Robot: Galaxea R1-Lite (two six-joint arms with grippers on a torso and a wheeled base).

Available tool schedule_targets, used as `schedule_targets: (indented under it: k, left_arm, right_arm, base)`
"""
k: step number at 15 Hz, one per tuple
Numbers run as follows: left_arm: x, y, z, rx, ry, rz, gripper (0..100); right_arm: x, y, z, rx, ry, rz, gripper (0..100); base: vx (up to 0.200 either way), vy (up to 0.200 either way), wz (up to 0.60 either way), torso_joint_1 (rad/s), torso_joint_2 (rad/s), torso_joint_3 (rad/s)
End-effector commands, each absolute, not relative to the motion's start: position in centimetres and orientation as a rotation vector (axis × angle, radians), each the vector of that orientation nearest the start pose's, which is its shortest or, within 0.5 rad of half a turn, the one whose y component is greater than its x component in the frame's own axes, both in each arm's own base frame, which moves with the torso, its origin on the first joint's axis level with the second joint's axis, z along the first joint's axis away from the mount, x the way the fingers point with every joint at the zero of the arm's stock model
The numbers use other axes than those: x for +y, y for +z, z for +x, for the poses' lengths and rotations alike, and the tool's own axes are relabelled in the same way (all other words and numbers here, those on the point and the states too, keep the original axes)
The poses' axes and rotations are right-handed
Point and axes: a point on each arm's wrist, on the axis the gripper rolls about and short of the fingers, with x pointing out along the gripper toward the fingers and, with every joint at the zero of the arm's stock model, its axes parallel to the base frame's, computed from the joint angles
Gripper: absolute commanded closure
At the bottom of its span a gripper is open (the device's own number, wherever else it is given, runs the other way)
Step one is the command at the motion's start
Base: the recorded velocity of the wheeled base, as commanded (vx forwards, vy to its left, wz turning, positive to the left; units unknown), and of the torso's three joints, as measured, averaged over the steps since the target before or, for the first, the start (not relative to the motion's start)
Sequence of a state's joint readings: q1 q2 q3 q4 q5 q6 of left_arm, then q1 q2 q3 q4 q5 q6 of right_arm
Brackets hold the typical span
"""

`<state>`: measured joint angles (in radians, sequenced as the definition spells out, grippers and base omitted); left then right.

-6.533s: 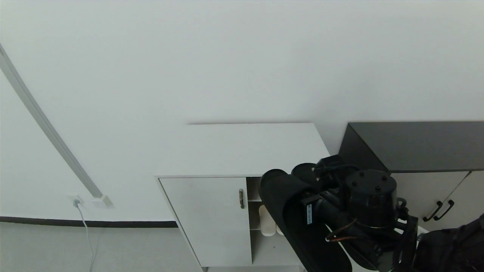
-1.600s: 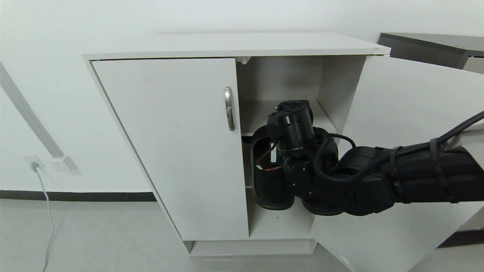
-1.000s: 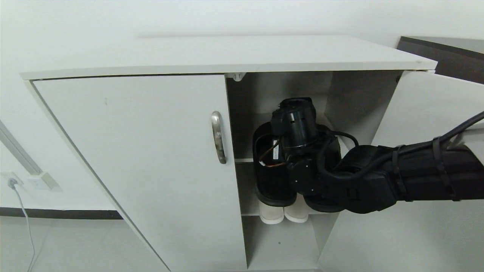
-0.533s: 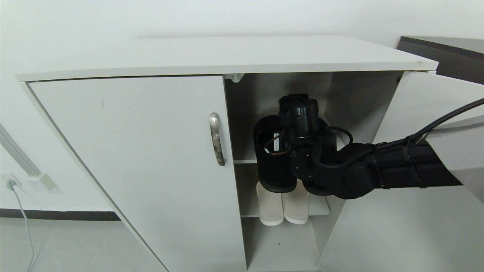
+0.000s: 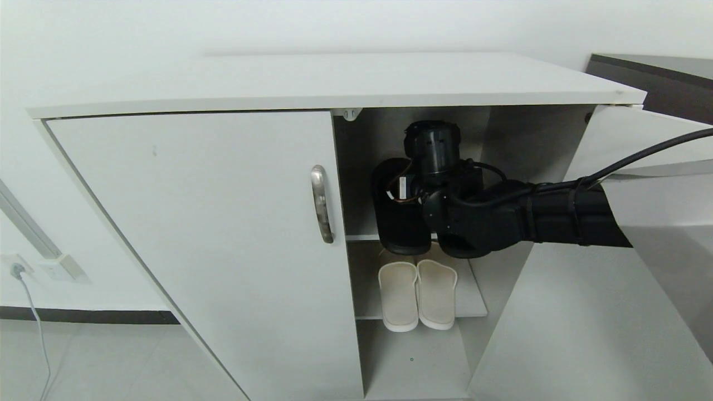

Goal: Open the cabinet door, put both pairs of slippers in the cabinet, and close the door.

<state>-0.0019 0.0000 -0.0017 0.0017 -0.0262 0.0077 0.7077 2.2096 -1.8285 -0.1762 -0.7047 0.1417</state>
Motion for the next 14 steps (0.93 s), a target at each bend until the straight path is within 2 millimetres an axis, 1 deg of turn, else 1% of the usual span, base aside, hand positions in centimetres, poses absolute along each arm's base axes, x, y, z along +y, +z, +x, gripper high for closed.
schedule_targets:
  k: [1, 5, 9, 12, 13, 14]
  left_arm:
    - [-0.1, 7.6, -2.3, 0.0, -0.028, 0.008, 100]
    - [-0.1, 7.6, -2.3, 0.0, -0.028, 0.008, 100]
    - [-0.1, 7.6, -2.3, 0.0, -0.028, 0.008, 100]
    - [-0.1, 7.6, -2.3, 0.0, -0.028, 0.008, 100]
    - [-0.1, 7.6, -2.3, 0.0, -0.028, 0.008, 100]
    - [-0.1, 7.6, -2.3, 0.0, -0.028, 0.008, 100]
  right_arm:
    - [29.3, 22.6, 37.4, 0.155, -0.011, 0.014, 100]
    - [29.1, 22.5, 38.6, 0.147, -0.029, 0.027, 100]
    - [29.1, 21.8, 39.0, 0.159, -0.037, 0.025, 100]
    - [29.0, 21.7, 39.1, 0.162, -0.04, 0.023, 100]
    - [29.0, 21.6, 39.1, 0.164, -0.04, 0.021, 0]
    - [29.0, 21.6, 39.1, 0.169, -0.041, 0.017, 0]
  base:
    - [0.0, 0.0, 0.0, 0.0, 0.0, 0.0]
    - [0.0, 0.0, 0.0, 0.0, 0.0, 0.0]
    - [0.0, 0.0, 0.0, 0.0, 0.0, 0.0]
    - [0.0, 0.0, 0.0, 0.0, 0.0, 0.0]
    - [0.0, 0.0, 0.0, 0.0, 0.0, 0.0]
    - [0.0, 0.0, 0.0, 0.0, 0.0, 0.0]
